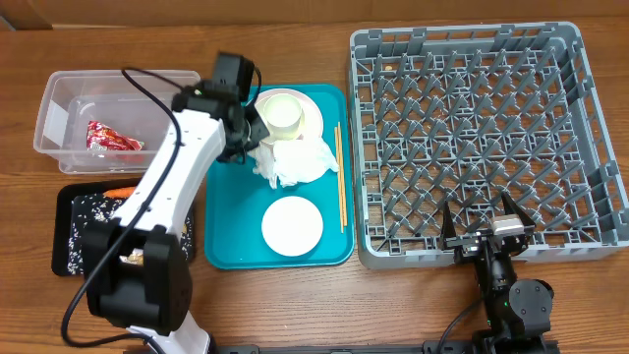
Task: Sort waste into correct bins and load items into the dishwasher
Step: 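Carry the tissue left into the clear bin and release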
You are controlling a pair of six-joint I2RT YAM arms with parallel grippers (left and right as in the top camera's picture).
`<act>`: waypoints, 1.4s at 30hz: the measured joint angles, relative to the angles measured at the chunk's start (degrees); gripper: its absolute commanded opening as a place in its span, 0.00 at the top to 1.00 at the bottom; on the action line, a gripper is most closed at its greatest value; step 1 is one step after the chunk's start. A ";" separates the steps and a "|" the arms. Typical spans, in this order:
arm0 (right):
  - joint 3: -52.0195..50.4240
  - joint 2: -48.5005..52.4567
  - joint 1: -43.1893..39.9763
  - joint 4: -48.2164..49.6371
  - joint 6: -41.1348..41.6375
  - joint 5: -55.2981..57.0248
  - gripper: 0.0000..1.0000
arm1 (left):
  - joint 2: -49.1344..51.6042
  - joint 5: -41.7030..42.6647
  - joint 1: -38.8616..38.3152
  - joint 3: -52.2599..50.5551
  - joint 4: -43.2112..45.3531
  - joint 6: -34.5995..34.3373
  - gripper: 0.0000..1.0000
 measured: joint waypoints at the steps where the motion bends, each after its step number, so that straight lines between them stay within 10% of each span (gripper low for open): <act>1: 0.00 0.00 0.00 0.00 0.00 -0.02 0.00 | -0.42 0.00 0.20 1.73 -1.27 0.42 0.96; 21: 0.00 0.00 0.00 -0.02 0.00 -0.02 0.00 | -2.54 -1.62 22.08 13.33 -7.98 2.60 0.95; 36: 0.00 0.00 0.00 -0.02 0.00 -0.02 0.00 | 8.00 -2.10 29.16 13.40 4.09 2.60 0.96; 42: 0.00 0.00 0.00 0.00 0.00 -0.02 0.00 | 13.07 -0.61 29.16 13.40 8.68 2.69 0.80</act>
